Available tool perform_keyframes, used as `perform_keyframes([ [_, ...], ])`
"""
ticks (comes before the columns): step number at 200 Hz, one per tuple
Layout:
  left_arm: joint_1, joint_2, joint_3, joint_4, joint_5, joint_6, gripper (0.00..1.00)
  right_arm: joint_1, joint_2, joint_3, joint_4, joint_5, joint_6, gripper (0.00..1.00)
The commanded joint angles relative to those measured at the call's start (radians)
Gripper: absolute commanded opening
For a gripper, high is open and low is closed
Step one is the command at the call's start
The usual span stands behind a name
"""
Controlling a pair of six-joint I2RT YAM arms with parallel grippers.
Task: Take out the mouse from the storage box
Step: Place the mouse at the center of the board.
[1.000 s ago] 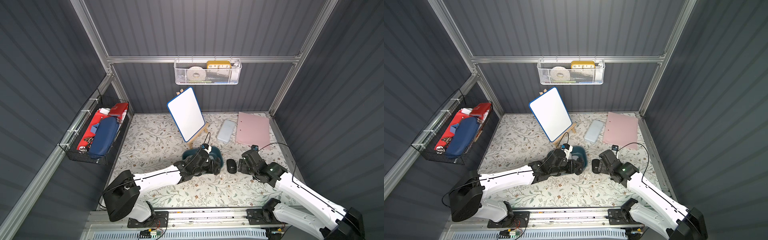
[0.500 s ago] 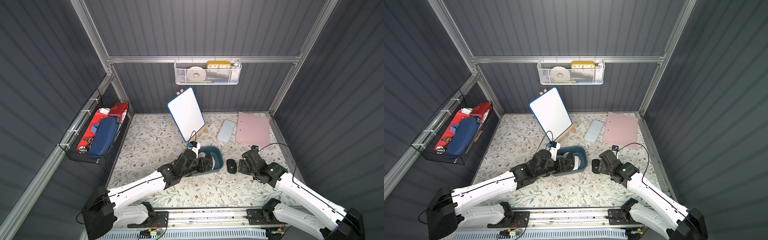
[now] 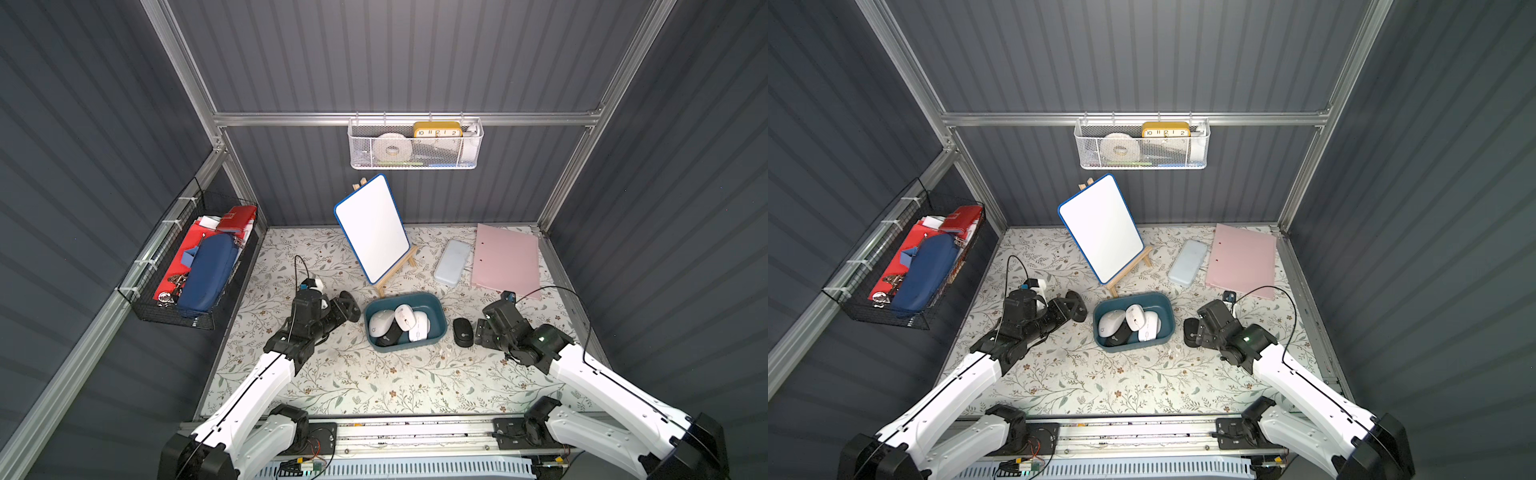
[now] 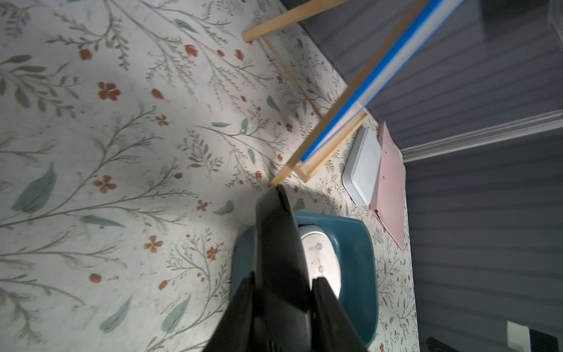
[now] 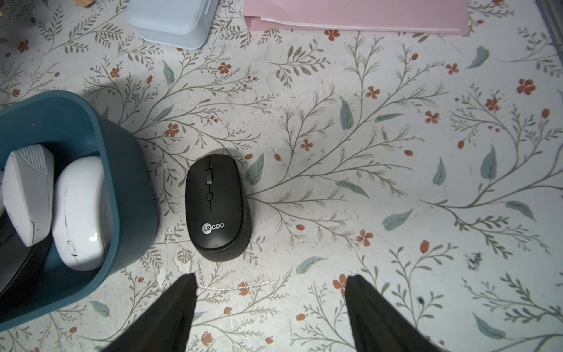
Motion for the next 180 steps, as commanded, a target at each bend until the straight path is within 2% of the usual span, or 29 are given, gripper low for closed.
perform_keyframes([
  [1,0.086,0.050,-0.057,0.071,0.172,-0.011,0.29,0.001,-0.004,0.027,-0.007,-0.003,0.004,0.81],
  [29,0.141,0.169,-0.105,0.215,0.253,-0.014,0.30,0.001,-0.008,0.030,-0.006,-0.005,0.003,0.81],
  [52,0.158,0.252,-0.129,0.302,0.258,-0.012,0.29,0.001,-0.007,0.037,-0.013,-0.013,0.000,0.81],
  [64,0.171,0.284,-0.143,0.350,0.309,-0.016,0.29,0.001,-0.005,0.034,-0.010,-0.006,0.001,0.81],
  [142,0.195,0.416,-0.197,0.474,0.362,-0.002,0.32,0.001,0.038,0.049,0.011,-0.032,-0.002,0.81],
  [180,0.197,0.396,-0.200,0.409,0.300,0.009,0.47,0.001,0.041,0.062,0.014,-0.041,-0.004,0.81],
])
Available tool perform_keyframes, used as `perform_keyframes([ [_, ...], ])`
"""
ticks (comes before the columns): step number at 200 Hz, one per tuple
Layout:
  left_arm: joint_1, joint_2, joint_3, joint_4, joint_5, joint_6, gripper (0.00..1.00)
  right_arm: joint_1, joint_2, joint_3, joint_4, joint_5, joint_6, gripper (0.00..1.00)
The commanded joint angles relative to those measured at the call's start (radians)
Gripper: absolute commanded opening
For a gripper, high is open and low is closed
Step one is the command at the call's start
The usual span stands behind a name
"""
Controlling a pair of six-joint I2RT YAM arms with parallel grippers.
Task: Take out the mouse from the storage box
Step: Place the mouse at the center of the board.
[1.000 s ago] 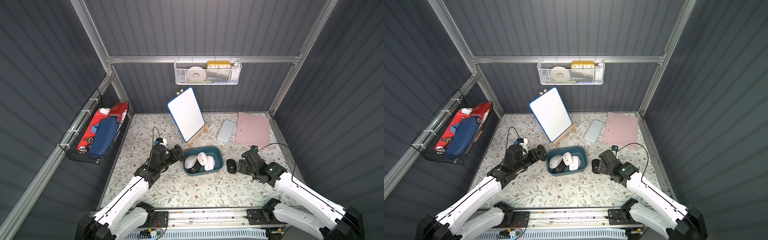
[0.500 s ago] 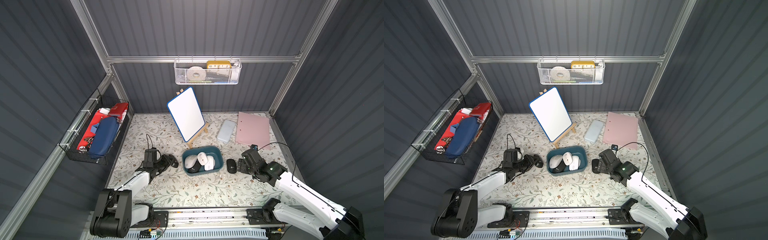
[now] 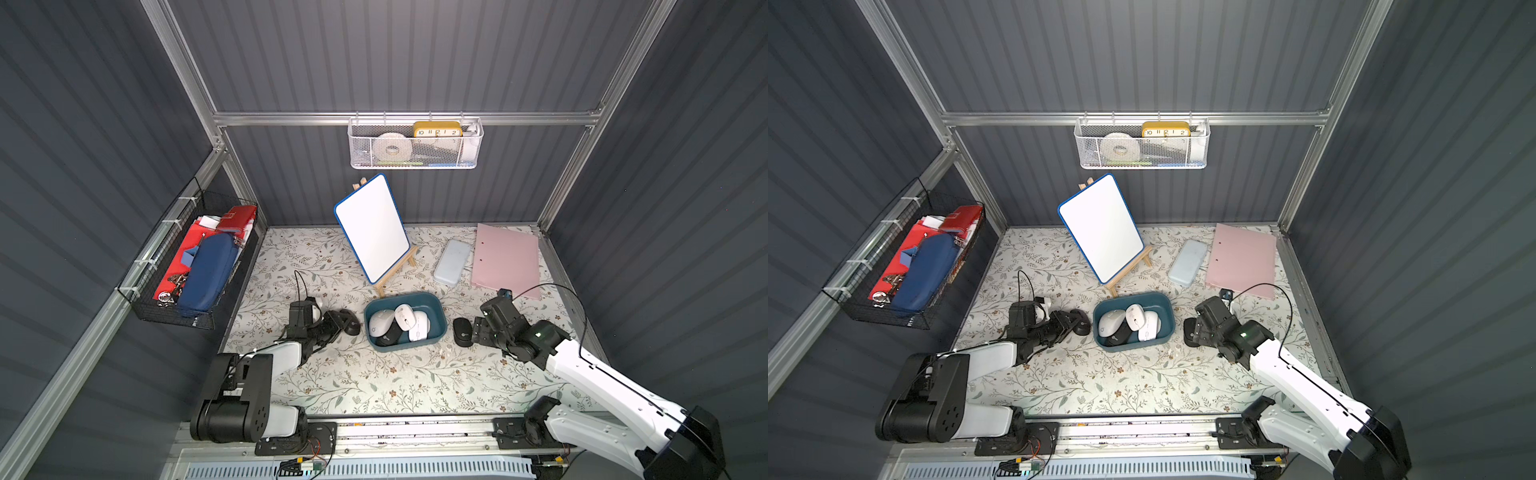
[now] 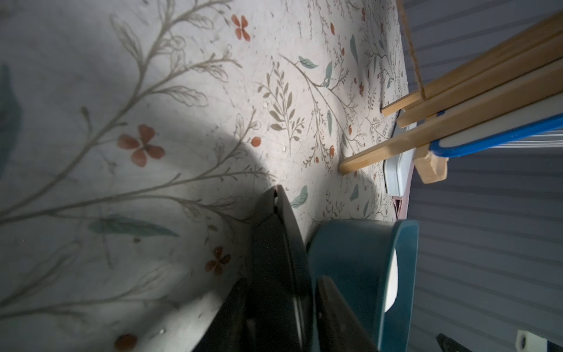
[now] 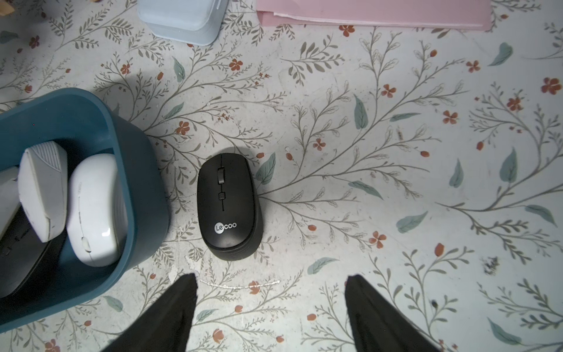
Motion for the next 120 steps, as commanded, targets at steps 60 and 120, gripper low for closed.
perform_keyframes([
  [60,0.006,-0.114,0.000,-0.188,-0.185,0.013,0.68,0.014,0.015,0.044,0.017,-0.018,-0.006,0.81],
  [120,0.005,-0.404,0.137,-0.452,-0.366,0.060,0.89,0.104,0.091,0.134,0.022,0.000,-0.059,0.82],
])
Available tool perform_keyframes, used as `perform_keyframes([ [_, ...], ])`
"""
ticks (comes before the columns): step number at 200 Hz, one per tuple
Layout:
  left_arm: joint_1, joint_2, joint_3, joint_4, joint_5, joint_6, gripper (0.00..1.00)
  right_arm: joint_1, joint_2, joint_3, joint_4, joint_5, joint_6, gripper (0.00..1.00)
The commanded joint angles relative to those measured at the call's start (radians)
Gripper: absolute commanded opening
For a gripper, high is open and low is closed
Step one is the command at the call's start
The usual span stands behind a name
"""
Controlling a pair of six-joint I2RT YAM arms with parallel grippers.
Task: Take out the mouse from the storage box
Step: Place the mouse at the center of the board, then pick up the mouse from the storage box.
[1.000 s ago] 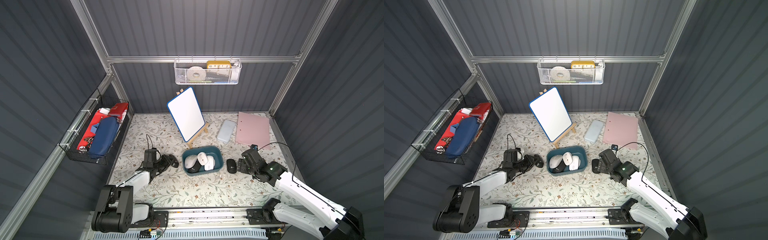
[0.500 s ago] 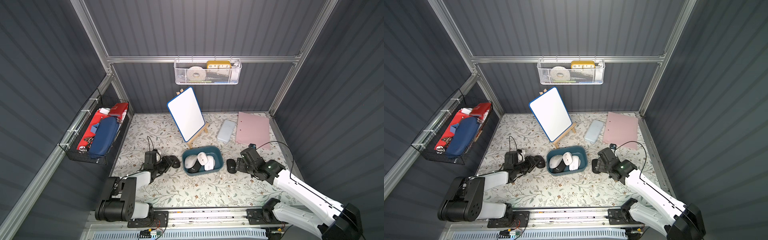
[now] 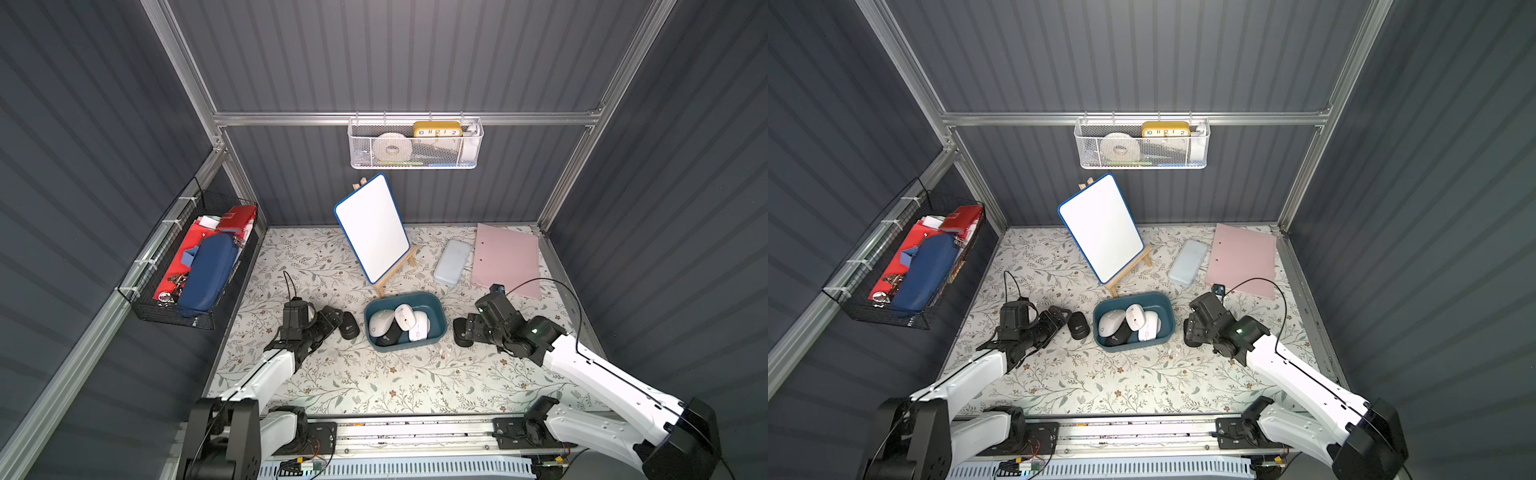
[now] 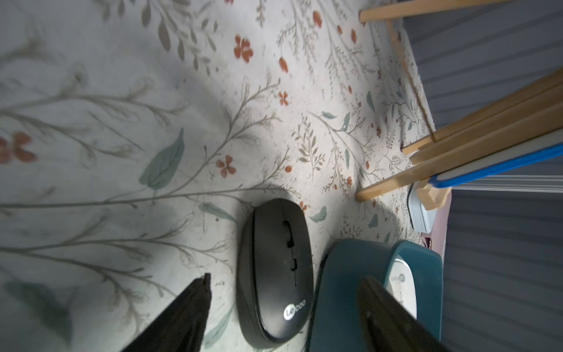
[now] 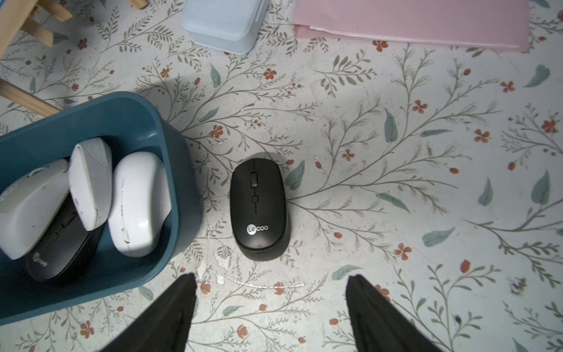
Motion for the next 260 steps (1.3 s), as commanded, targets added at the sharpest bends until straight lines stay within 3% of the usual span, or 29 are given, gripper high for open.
perform_keyframes([
  [1,0.004,-0.120,0.090,-0.133,-0.114,0.036,0.90,0.046,0.042,0.069,0.005,0.017,-0.046,0.82],
  [38,0.004,-0.312,0.141,-0.165,-0.222,0.108,0.99,0.181,0.228,0.214,-0.002,0.051,-0.141,0.82],
  [77,0.004,-0.346,0.123,-0.163,-0.266,0.185,0.99,0.239,0.421,0.372,-0.033,0.030,-0.152,0.82],
  [105,0.004,-0.346,0.079,-0.131,-0.260,0.193,0.99,0.251,0.494,0.441,-0.016,-0.034,0.031,0.82],
  [148,0.004,-0.372,0.013,-0.100,-0.236,0.181,0.99,0.324,0.588,0.462,0.099,-0.017,0.374,0.81],
  [208,0.004,-0.400,-0.009,-0.085,-0.243,0.188,1.00,0.349,0.729,0.466,0.365,-0.116,0.606,0.81],
  [260,0.004,-0.447,-0.026,-0.084,-0.238,0.189,0.99,0.347,0.832,0.500,0.422,-0.136,0.706,0.80],
])
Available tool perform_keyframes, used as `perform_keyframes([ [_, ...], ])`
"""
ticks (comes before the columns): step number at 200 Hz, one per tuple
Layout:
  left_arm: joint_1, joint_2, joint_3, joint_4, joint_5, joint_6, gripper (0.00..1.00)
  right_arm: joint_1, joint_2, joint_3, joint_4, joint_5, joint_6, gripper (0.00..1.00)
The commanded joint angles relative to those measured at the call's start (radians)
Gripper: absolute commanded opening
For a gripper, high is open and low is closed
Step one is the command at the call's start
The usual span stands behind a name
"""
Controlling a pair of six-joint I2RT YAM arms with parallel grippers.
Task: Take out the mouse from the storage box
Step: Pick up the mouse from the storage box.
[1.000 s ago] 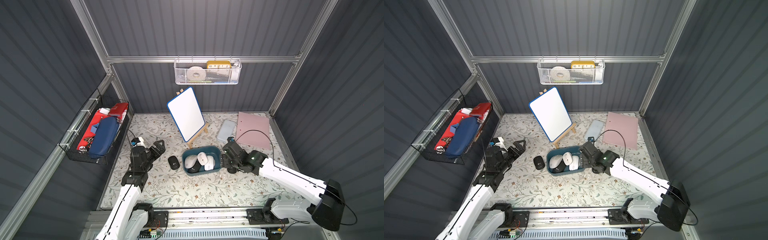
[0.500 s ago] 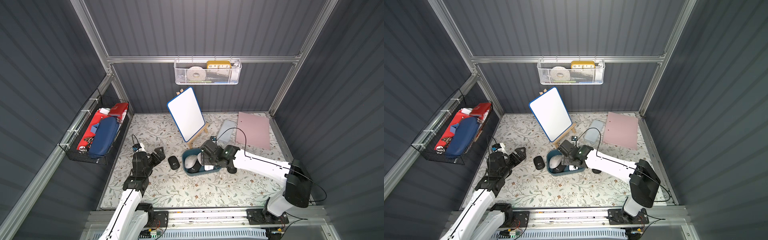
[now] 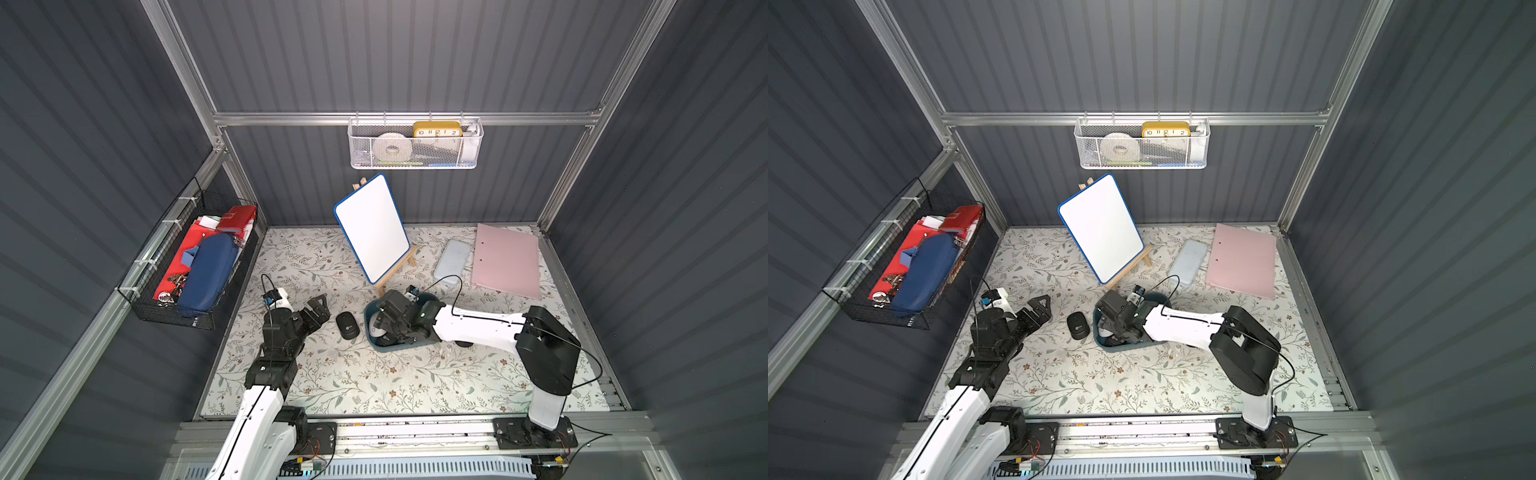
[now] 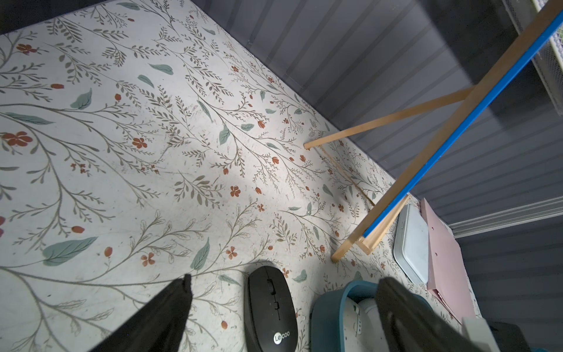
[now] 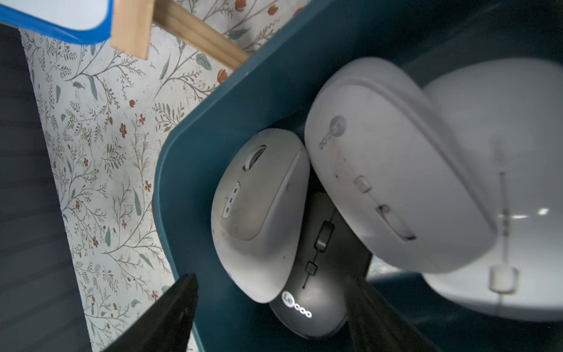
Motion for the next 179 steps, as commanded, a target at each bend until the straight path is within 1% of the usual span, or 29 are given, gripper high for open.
perform_keyframes([
  [1,0.004,-0.024,-0.019,0.015,0.007,0.023,0.99,-0.002,0.023,0.025,0.051,-0.011,0.085,0.79],
  [32,0.004,-0.028,-0.023,0.018,0.012,0.025,0.99,-0.005,0.056,0.018,0.099,-0.022,0.109,0.79],
  [69,0.004,-0.030,-0.024,0.020,0.016,0.027,0.99,-0.016,0.114,0.021,0.167,-0.082,0.134,0.77],
  [111,0.004,-0.030,-0.026,0.022,0.020,0.030,1.00,-0.019,0.123,0.024,0.182,-0.056,0.117,0.76],
  [135,0.004,-0.032,-0.026,0.023,0.020,0.030,0.99,-0.026,0.138,0.027,0.184,-0.059,0.120,0.73],
  [179,0.004,-0.029,-0.026,0.024,0.021,0.031,0.99,-0.027,0.129,-0.003,0.194,-0.044,0.127,0.65],
])
